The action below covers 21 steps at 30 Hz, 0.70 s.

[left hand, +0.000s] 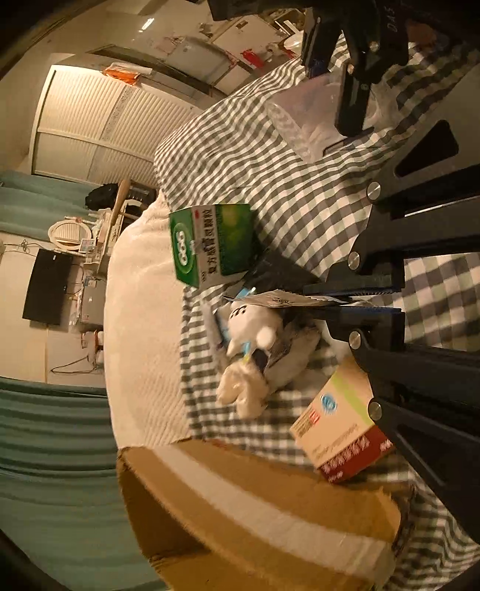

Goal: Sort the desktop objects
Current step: 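Carry the container and sachet into the cardboard box and open both tools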

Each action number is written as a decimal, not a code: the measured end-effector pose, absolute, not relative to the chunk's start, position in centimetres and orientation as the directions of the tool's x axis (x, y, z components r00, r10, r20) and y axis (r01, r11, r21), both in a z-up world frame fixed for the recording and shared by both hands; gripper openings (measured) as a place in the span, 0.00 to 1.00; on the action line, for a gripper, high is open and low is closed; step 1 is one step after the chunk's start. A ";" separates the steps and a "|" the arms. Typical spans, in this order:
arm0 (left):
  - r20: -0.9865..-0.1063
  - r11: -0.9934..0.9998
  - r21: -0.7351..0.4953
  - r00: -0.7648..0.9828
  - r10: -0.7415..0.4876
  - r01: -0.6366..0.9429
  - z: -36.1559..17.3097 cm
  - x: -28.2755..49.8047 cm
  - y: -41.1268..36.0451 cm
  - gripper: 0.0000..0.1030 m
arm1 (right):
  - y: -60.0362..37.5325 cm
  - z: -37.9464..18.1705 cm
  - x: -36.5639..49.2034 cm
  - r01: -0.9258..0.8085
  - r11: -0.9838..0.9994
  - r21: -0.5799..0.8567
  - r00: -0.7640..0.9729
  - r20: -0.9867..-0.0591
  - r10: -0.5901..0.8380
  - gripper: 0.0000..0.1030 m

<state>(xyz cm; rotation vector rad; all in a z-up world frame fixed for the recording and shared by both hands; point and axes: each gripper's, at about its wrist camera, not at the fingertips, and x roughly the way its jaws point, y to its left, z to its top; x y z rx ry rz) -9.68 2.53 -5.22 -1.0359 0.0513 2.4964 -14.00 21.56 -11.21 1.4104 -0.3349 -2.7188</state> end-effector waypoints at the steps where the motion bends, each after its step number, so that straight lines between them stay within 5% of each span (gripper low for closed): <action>1: -0.673 -0.910 -0.125 -0.640 0.371 -0.396 -4.8 -9.6 2.2 0.04 | 21.3 -10.6 -14.1 -0.043 -0.976 0.215 -0.587 -0.796 -0.149 0.63; 13: -0.487 -0.947 -0.142 -0.812 0.321 -0.289 3.9 -8.8 -4.8 0.04 | 15.8 -3.2 -17.6 0.094 -0.977 0.192 -0.668 -0.715 -0.205 0.63; 21: -0.461 -0.987 -0.159 -0.881 0.111 -0.041 5.3 -10.3 -14.6 0.04 | 7.5 1.4 -23.6 0.280 -0.939 0.202 -0.682 -0.646 -0.342 0.63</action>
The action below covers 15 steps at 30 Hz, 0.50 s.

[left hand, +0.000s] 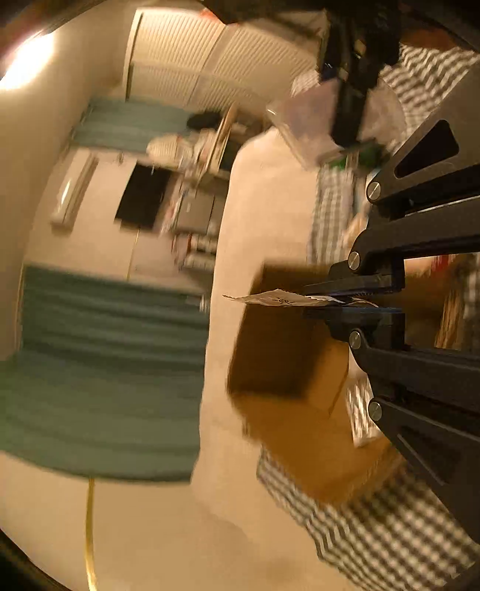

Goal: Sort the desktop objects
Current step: 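Carry the container and sachet into the cardboard box and open both tools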

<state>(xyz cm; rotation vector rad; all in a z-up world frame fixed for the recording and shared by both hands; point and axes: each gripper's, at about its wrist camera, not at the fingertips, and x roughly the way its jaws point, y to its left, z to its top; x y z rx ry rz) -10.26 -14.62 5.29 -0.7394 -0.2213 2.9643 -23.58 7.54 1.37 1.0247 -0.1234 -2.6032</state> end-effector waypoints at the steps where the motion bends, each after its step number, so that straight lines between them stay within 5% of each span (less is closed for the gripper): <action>1: -0.469 -0.987 -0.159 -0.878 0.096 -0.023 5.1 -10.5 -15.4 0.04 | 6.2 1.7 -24.6 0.300 -0.931 0.209 -0.678 -0.639 -0.363 0.63; 12: -0.537 -0.982 -0.176 -0.843 0.034 0.072 1.4 -12.3 -20.0 0.06 | -2.0 0.3 -32.0 0.351 -0.896 0.274 -0.633 -0.635 -0.442 0.64; 14: -0.537 -0.984 -0.167 -0.842 0.037 0.063 1.3 -12.5 -19.6 0.12 | -1.8 0.2 -32.8 0.325 -0.895 0.307 -0.644 -0.621 -0.447 0.64; 15: -0.542 -0.986 -0.155 -0.840 0.032 0.063 1.2 -12.5 -19.4 0.26 | -1.6 0.2 -32.5 0.318 -0.894 0.317 -0.648 -0.615 -0.449 0.65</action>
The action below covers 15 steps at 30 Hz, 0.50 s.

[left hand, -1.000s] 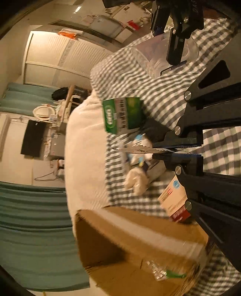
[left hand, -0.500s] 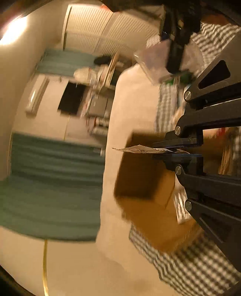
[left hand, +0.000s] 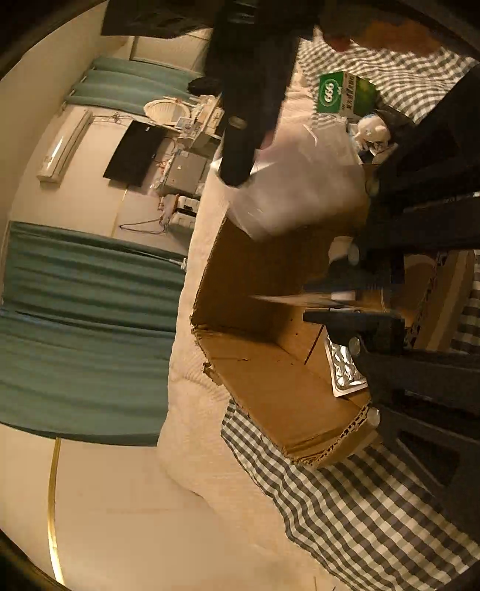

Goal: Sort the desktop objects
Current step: 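Carry the container and sachet into the cardboard box and open both tools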

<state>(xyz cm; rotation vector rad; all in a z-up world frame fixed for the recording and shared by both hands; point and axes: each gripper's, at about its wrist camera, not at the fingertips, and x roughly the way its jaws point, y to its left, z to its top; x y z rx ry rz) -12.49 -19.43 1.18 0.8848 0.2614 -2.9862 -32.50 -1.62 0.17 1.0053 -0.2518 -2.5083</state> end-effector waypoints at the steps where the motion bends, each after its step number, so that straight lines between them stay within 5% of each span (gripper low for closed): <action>1: -0.547 -0.987 -0.144 -0.837 0.024 0.066 1.1 -12.5 -19.2 0.52 | -1.1 0.4 -32.2 0.306 -0.894 0.328 -0.658 -0.606 -0.447 0.66; 3: -0.541 -0.988 -0.128 -0.841 -0.003 0.086 1.0 -12.3 -19.1 0.75 | 0.2 1.1 -31.3 0.287 -0.897 0.336 -0.686 -0.581 -0.438 0.72; 11: -0.505 -0.992 -0.129 -0.861 0.057 0.010 2.8 -10.8 -16.1 0.82 | 9.9 2.2 -24.4 0.110 -0.965 0.239 -0.779 -0.582 -0.233 0.73; 15: -0.496 -0.989 -0.120 -0.858 0.138 -0.089 3.5 -9.2 -11.3 0.94 | 14.3 0.8 -20.9 0.002 -0.990 0.139 -0.786 -0.613 -0.088 0.73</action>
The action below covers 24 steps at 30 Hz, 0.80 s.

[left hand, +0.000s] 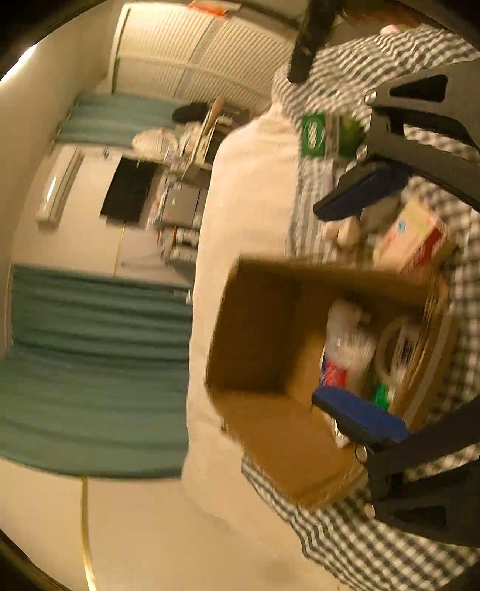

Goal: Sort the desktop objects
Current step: 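Carry the container and sachet into the cardboard box and open both tools, then grasp the Amoxicillin Capsules box with the left tool while the right tool reaches the black cup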

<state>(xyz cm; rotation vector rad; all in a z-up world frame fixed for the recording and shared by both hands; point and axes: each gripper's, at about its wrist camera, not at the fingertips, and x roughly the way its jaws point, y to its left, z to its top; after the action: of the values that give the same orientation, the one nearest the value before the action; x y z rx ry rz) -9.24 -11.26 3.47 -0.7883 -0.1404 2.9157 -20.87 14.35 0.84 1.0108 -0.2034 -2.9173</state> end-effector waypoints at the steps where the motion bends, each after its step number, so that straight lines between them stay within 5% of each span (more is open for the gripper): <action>1: -0.498 -0.988 -0.117 -0.855 0.147 -0.102 3.6 -9.0 -10.3 0.94 | 15.4 0.4 -20.0 -0.027 -0.993 0.117 -0.786 -0.617 -0.051 0.73; 10: -0.658 -0.992 -0.122 -0.744 0.114 -0.043 -1.4 -8.2 -1.9 0.95 | 20.7 -5.8 -16.9 -0.088 -0.989 0.116 -0.740 -0.673 -0.013 0.73; 24: -0.836 -0.992 -0.025 -0.546 -0.045 0.120 -9.6 -13.5 -0.7 0.95 | 21.2 -10.8 -16.7 0.019 -0.984 0.179 -0.691 -0.709 -0.143 0.73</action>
<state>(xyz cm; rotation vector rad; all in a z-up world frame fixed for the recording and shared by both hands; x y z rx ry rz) -13.46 -0.71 -9.55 -1.5351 -0.1279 2.8455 -16.67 21.20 -10.80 1.1937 -0.2417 -2.7998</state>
